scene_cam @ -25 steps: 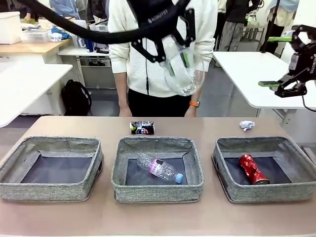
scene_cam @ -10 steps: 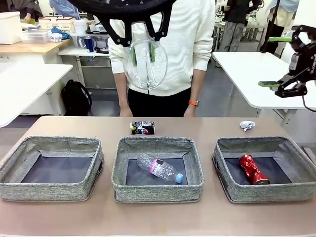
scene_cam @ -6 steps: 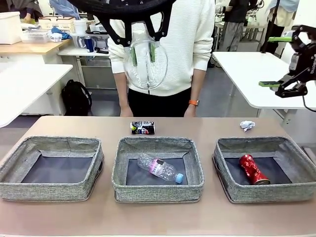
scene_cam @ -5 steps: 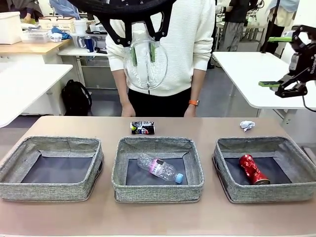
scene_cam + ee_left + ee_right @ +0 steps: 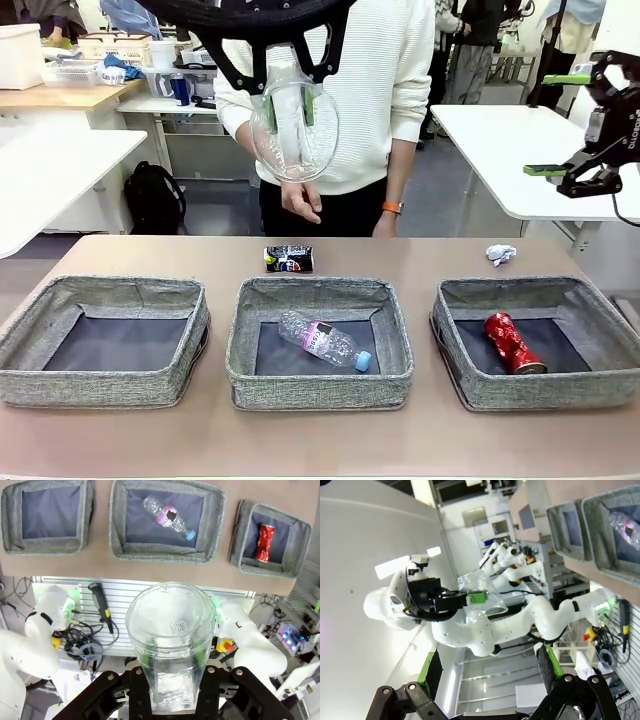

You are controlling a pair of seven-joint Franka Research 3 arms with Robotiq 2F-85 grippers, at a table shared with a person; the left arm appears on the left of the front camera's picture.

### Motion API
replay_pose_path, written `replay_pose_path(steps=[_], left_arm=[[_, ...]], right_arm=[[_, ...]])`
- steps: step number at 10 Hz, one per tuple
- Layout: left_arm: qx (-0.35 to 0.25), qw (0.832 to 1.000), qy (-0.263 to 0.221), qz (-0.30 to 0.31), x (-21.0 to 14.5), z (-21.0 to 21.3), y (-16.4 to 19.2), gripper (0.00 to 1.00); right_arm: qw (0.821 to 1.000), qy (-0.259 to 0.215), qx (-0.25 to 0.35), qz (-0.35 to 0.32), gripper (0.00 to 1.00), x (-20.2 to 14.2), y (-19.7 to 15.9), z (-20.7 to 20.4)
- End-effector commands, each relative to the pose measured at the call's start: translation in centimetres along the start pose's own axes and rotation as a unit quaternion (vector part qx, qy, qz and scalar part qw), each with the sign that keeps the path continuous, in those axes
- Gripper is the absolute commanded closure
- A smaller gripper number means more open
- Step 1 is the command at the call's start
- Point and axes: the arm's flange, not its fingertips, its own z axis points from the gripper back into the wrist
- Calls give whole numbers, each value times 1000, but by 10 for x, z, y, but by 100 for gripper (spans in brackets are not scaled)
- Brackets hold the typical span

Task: Sort the waste into the appropriate baskets.
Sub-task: Place the picked waste into the Fabric basket indicated by the person.

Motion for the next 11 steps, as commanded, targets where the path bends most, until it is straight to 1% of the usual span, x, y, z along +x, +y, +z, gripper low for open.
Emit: replay_pose_path(steps=[1,10,11], left_arm=[[-8,1000,-1,2,-3,2,2,66],[-8,1000,-1,2,-3,2,2,66],[0,1000,0,0,0,0,0,66]], right_arm=[[1000,2,2,5,0,0,2,0],[1000,2,2,5,0,0,2,0],[1000,2,2,5,0,0,2,0]])
